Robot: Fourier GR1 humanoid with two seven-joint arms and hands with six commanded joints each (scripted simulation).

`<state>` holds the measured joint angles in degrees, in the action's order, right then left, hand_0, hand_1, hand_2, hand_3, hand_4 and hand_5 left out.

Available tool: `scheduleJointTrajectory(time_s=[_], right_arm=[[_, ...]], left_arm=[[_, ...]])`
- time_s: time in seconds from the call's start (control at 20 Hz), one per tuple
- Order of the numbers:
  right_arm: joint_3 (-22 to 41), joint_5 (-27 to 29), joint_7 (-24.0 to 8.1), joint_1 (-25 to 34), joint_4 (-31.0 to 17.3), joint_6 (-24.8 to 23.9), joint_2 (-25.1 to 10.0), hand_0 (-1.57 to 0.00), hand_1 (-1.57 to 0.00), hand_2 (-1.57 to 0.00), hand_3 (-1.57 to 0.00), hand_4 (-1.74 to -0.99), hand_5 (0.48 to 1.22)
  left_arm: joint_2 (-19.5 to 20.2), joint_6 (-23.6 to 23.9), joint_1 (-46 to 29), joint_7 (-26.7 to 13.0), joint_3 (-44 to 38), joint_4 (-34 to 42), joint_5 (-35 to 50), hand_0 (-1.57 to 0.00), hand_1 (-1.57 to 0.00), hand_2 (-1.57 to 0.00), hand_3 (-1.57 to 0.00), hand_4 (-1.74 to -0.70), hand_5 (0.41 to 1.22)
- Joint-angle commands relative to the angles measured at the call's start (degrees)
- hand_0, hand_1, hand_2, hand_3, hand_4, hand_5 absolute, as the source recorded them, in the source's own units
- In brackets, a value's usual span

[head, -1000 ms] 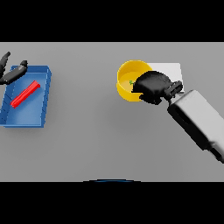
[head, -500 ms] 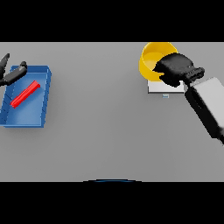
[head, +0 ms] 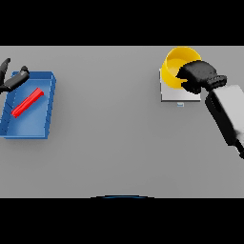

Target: Pick up the red beaker and tilt it to pour out 1 green nut into yellow bowl. Pick up the yellow bowl and place it on the metallic measuring scale.

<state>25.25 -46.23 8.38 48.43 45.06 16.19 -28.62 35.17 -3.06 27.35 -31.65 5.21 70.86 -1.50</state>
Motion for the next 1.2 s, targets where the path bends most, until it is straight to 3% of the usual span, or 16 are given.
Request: scheduleJointTrajectory(time_s=[0.0, 0.15, 0.35, 0.45, 0.5, 0.6, 0.65, 0.75, 0.85, 1.0, 1.15], right_arm=[[-0.2, 0.1, 0.8, -0.3, -1.1, -0.4, -0.1, -1.57, -1.57, -1.39, -1.36, -1.741, 1.221], [-0.1, -0.4, 0.1, 0.6, -4.4, -1.7, 1.2, -1.57, -1.57, -1.38, -1.39, -1.741, 1.221], [0.0, -0.1, 1.5, 0.9, -5.2, -1.0, 1.2, -1.57, -1.57, -1.37, -1.45, -1.741, 1.221], [-0.2, 0.1, 0.7, 0.6, -5.4, -0.7, 0.9, -1.57, -1.5, -1.44, -1.25, -1.741, 1.221], [-0.3, 0.2, 1.1, 0.6, -5.5, -0.4, 0.6, -1.56, -1.43, -1.34, -1.11, -1.682, 1.221], [-1.1, 1.1, -0.2, 0.8, -5.4, 0.2, 1.2, -1.33, -1.12, -1.01, -0.82, -1.592, 1.074], [-1.5, 1.8, -0.6, 0.5, -5.1, 1.0, 1.2, -1.15, -0.96, -0.85, -0.69, -1.559, 1.014], [-2.0, 2.8, -1.5, 0.0, -4.6, 2.6, 1.7, -0.76, -0.67, -0.58, -0.48, -1.513, 0.923], [-2.5, 3.4, -1.8, 0.0, -4.1, 3.5, 1.1, -0.48, -0.46, -0.38, -0.32, -1.485, 0.863], [-1.4, 2.5, -1.6, -0.2, -4.1, 3.4, 1.4, -0.25, -0.24, -0.19, -0.16, -1.448, 0.824], [-0.8, 1.9, -2.1, 0.2, -4.2, 4.6, 0.8, -0.13, -0.12, -0.1, -0.08, -1.409, 0.804]], left_arm=[[-0.2, -0.2, 0.3, 0.5, 0.0, -1.0, 0.0, 0.0, 0.0, 0.0, 0.0, -0.86, 0.807], [0.6, -0.5, -0.4, 0.6, -0.2, 0.1, 0.2, 0.0, 0.0, 0.0, 0.0, -0.85, 0.802], [0.4, -0.9, -0.3, 1.5, -0.3, -0.7, 0.4, 0.0, 0.0, 0.0, 0.0, -0.84, 0.783], [0.3, -0.7, -0.3, 1.2, -0.1, -0.5, 0.2, 0.0, 0.0, 0.0, 0.0, -0.84, 0.779], [0.2, -0.9, 0.2, 1.0, -0.2, -1.2, 0.3, 0.0, 0.0, 0.0, 0.0, -0.84, 0.775], [0.3, -1.1, 0.2, 1.0, -0.2, -0.8, 0.4, 0.0, 0.0, 0.0, 0.0, -0.84, 0.774], [0.2, -0.9, -0.3, 0.9, 0.0, -0.1, 0.3, 0.0, 0.0, 0.0, 0.0, -0.83, 0.771], [0.1, -0.7, -1.0, 0.9, -0.2, 0.3, 0.7, 0.0, 0.0, 0.0, 0.0, -0.84, 0.764], [0.1, -0.8, -0.7, 1.3, -0.3, -0.1, 0.8, 0.0, 0.0, 0.0, 0.0, -0.84, 0.76], [0.3, -0.6, -0.5, 1.3, -0.3, 0.0, 0.4, 0.0, 0.0, 0.0, 0.0, -0.83, 0.75], [0.1, -0.5, -0.7, 1.2, -0.2, 0.0, 0.4, 0.0, 0.0, 0.0, 0.0, -0.84, 0.755]])
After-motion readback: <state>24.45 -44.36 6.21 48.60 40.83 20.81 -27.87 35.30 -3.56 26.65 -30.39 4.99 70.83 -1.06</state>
